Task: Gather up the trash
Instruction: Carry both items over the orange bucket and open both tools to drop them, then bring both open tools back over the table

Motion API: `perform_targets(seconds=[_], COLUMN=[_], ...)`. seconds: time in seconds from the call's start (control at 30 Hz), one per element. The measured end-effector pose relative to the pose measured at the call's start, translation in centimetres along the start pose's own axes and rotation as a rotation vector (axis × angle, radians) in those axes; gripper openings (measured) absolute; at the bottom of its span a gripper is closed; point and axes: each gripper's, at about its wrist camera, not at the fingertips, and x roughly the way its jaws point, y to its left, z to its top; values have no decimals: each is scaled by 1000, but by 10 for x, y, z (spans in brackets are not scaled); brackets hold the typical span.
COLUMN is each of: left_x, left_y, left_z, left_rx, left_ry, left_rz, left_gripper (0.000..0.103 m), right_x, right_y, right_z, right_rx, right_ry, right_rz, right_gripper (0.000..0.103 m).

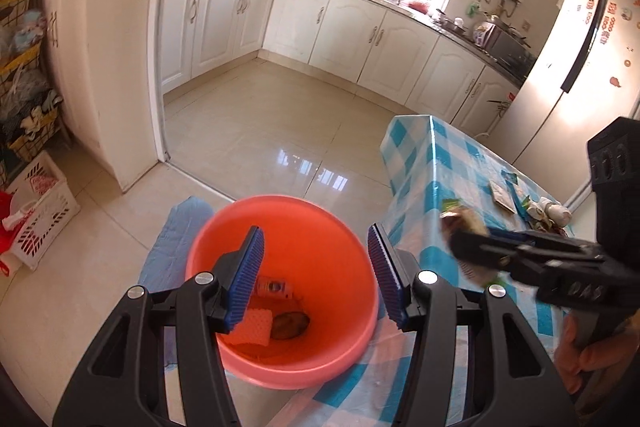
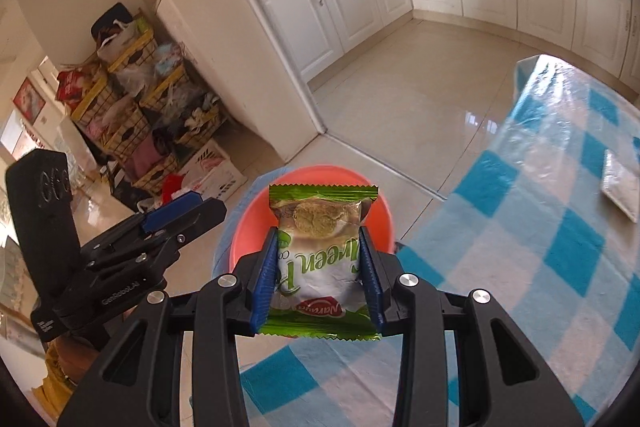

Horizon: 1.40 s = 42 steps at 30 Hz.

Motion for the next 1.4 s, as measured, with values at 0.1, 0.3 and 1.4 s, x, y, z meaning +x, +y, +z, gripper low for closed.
perform_targets(seconds=[0.1,0.3,1.4], left_x=[1,5,-32], left_y=[6,13,-81], left_z=[-3,-7,-46], left_rx=[-13,-25,74], left_ry=[9,20,85], left_rz=[8,35,-151], left_gripper=[55,65,90], right_x=[18,37,-224], right_y=[5,6,-107], right_z=[1,3,-203], right_rx=[3,31,429], right_ry=[21,32,-441], right_rz=[15,31,-222], right_gripper=[41,66,92])
